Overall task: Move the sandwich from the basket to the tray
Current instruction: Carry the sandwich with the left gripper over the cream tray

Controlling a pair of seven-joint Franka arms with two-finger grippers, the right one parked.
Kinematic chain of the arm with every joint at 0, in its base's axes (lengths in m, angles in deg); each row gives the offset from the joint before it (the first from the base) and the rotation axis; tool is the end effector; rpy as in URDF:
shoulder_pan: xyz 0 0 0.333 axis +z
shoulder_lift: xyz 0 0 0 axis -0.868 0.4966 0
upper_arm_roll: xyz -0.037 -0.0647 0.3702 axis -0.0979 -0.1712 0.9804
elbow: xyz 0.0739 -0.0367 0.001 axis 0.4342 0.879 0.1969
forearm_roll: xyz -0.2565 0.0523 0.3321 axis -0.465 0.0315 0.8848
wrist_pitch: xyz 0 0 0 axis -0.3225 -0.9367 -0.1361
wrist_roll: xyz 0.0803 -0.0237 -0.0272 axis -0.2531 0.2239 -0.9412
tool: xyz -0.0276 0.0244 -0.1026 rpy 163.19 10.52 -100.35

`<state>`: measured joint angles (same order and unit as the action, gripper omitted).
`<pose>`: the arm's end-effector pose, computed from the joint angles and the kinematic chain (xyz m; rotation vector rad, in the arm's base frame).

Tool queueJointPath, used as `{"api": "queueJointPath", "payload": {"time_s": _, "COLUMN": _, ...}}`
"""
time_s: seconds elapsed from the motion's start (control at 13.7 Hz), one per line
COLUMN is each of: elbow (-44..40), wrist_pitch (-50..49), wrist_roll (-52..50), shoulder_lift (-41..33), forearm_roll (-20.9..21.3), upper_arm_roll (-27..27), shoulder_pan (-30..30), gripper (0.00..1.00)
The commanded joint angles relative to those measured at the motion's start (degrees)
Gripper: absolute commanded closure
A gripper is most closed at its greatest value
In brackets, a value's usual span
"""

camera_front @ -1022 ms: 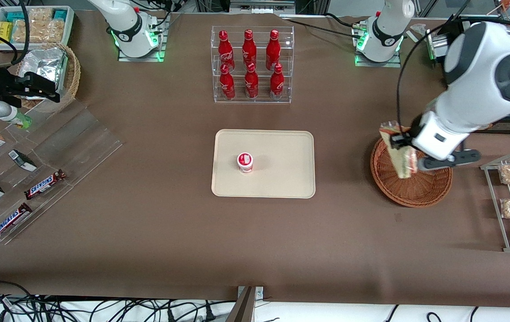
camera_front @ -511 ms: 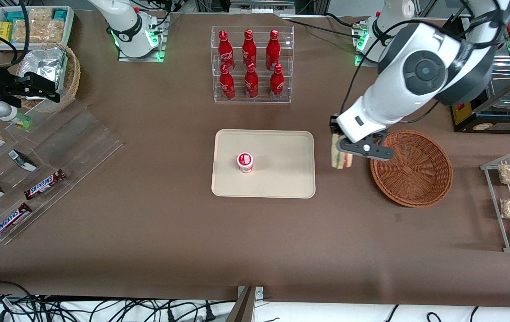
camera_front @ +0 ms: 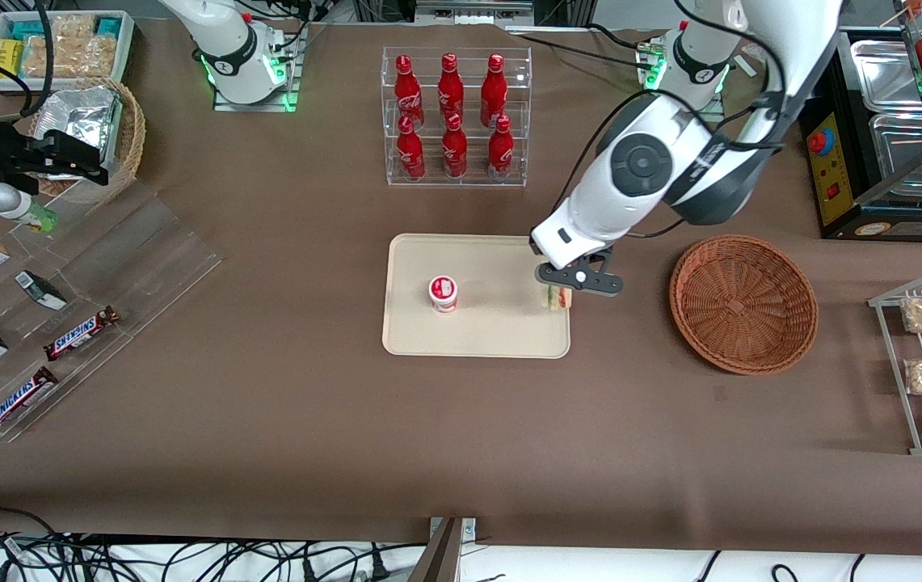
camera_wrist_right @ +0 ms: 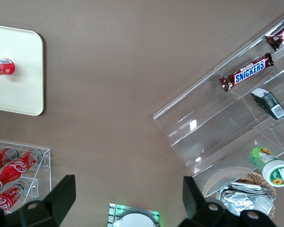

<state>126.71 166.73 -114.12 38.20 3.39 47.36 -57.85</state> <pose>0.5892 -0.3643 0.3808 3.0382 -0.1832 -0.1141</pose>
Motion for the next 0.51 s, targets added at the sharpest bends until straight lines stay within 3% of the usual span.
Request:
{"api": "queueJointPath", "payload": {"time_s": 0.0, "elbow": 0.07, "wrist_pitch": 3.69, "wrist_roll": -7.42, "shoulder_lift": 5.32, "forearm_roll": 7.65, "upper_arm_roll": -0.15, "shoulder_pan": -2.54, "gripper": 1.00}}
{"api": "queueJointPath", "payload": {"time_s": 0.29, "elbow": -0.11, "wrist_pitch": 6.34, "wrist_roll": -16.48, "shoulder_lift": 13.15, "forearm_roll": 20.56, "upper_arm_roll": 0.37, "shoulder_pan": -5.45, "gripper": 1.00}}
{"api": "queueJointPath", "payload": {"time_s": 0.44, "elbow": -0.19, "wrist_pitch": 6.51, "wrist_roll": -17.47, "shoulder_lift": 14.91, "forearm_roll": 23.32, "upper_arm_roll": 0.29, "shoulder_pan": -5.54, "gripper": 1.00}}
